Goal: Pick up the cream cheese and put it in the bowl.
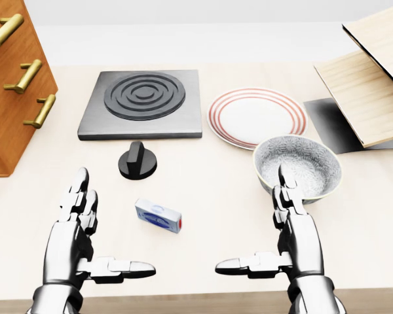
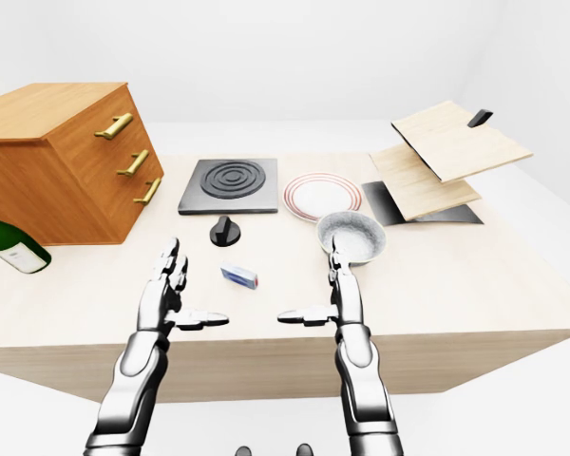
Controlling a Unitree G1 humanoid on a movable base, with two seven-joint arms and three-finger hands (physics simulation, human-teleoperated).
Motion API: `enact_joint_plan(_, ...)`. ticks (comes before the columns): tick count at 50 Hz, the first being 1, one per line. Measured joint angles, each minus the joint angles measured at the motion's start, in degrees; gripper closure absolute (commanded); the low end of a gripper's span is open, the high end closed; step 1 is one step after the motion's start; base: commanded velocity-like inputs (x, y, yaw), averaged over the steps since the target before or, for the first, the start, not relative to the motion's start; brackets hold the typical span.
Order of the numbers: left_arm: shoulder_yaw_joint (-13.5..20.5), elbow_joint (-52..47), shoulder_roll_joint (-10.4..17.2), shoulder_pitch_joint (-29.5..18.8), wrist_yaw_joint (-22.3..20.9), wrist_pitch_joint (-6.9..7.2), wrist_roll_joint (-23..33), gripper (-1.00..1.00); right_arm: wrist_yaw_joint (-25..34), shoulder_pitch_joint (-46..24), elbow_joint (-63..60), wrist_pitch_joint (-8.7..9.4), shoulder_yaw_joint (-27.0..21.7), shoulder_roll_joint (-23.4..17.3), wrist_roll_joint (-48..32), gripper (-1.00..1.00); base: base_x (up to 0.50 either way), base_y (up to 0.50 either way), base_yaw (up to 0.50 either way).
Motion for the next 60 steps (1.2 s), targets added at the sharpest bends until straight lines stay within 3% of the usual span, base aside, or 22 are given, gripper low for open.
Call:
enact_joint_plan(22,0.5,-1.0,0.4,0.7,-2.4,0.03,-0.6,-1.00,0.6,-0.7,1.3,0.15,-0.7,-0.4,-0.5,-1.00,0.00,-0.07,0.00)
enact_joint_plan(50,0.3,-1.2,0.2,1.0,-3.3,0.61,-1.4,-1.00,1.0,-0.5,1.3,0.26,-0.4,-0.5,-1.0,-1.00,0.00,-0.25,0.00)
enact_joint_plan(53,0.1,-1.4,0.2,0.9,-3.4,1.28,-1.3,-1.00,1.1,-0.4,0.2,1.53,-0.3,-0.4,-0.8,-1.00,0.00,0.00,0.00)
enact_joint_plan(56,0.0,-2.8,0.4,0.7,-3.4,3.09,-1.0,-1.00,1.5,-0.3,-2.7,4.83,-0.2,-0.3,-0.1,-1.00,0.00,0.00,0.00)
enact_joint_plan(58,-0.1,-4.1,0.5,0.4,-3.4,4.58,-0.7,-1.00,1.5,-0.2,-5.1,5.31,-0.2,-0.4,0.1,-1.00,0.00,0.00,0.00)
enact_joint_plan(60,-0.2,-5.5,0.6,-0.2,-3.5,4.85,-0.3,-1.00,1.4,-0.4,-7.7,5.31,-0.2,-0.5,0.1,-1.00,0.00,0.00,0.00)
